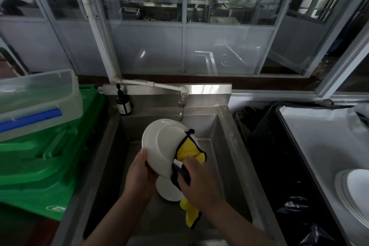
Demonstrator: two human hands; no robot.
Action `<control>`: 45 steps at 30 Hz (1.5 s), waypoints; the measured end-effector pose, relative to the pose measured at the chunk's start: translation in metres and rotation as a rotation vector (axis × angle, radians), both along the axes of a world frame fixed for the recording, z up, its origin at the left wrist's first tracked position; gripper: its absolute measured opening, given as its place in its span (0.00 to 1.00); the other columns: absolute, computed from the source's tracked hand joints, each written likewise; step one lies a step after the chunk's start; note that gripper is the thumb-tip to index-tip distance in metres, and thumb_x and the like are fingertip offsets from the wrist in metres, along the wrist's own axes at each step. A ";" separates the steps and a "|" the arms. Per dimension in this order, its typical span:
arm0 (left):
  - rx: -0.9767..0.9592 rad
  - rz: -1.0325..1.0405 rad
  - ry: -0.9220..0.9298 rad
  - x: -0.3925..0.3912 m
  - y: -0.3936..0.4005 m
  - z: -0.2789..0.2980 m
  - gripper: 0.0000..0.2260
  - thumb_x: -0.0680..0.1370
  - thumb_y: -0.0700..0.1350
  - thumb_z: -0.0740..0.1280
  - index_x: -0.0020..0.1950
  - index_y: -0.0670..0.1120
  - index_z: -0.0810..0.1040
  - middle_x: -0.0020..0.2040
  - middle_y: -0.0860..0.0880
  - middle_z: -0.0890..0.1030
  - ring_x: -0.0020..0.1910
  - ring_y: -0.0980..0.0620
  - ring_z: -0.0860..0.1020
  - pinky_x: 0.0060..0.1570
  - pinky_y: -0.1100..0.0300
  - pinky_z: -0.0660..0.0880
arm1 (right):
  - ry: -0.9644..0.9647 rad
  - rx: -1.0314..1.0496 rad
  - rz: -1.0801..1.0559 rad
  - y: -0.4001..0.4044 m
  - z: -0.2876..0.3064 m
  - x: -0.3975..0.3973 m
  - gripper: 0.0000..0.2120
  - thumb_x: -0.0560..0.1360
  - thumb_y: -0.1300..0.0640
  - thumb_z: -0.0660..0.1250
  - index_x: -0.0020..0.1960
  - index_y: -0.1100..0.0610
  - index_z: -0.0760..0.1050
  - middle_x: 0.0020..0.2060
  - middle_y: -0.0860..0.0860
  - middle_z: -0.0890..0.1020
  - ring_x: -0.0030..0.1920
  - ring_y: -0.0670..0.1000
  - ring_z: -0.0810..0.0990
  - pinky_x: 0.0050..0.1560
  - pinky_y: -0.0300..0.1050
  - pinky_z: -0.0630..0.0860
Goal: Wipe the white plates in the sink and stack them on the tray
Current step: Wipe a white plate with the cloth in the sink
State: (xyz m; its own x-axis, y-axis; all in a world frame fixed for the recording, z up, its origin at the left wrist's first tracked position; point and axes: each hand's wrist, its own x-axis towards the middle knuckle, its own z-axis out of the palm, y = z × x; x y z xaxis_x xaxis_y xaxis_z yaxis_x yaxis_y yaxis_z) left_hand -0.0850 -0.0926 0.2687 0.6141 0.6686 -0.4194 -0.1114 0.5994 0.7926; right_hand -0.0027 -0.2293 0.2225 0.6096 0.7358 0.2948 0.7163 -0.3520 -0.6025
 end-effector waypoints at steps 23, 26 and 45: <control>-0.114 -0.051 -0.055 -0.001 -0.001 -0.003 0.11 0.85 0.46 0.57 0.57 0.49 0.79 0.49 0.49 0.87 0.55 0.46 0.81 0.56 0.48 0.77 | 0.280 0.124 -0.268 -0.043 -0.004 0.062 0.15 0.79 0.62 0.63 0.65 0.53 0.72 0.56 0.47 0.77 0.56 0.47 0.76 0.51 0.36 0.69; -0.129 -0.065 -0.064 -0.001 -0.001 -0.005 0.12 0.85 0.46 0.56 0.58 0.48 0.79 0.49 0.49 0.87 0.55 0.47 0.81 0.58 0.47 0.76 | 0.408 0.194 -0.395 -0.041 0.006 0.058 0.11 0.80 0.61 0.63 0.60 0.50 0.71 0.49 0.44 0.79 0.49 0.43 0.76 0.41 0.29 0.69; 0.014 0.004 -0.072 0.003 0.005 -0.010 0.12 0.85 0.40 0.54 0.63 0.44 0.76 0.55 0.45 0.83 0.53 0.49 0.82 0.57 0.49 0.78 | 0.674 0.306 -0.572 -0.002 -0.010 -0.003 0.07 0.80 0.52 0.63 0.57 0.51 0.69 0.46 0.49 0.80 0.47 0.47 0.80 0.39 0.40 0.73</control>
State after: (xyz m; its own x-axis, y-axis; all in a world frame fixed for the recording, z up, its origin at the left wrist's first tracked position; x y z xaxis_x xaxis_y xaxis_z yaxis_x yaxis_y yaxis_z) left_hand -0.0820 -0.0881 0.2586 0.6400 0.6764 -0.3646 -0.1710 0.5880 0.7906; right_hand -0.0056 -0.2311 0.2125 0.9678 0.2203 -0.1218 -0.0514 -0.3006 -0.9524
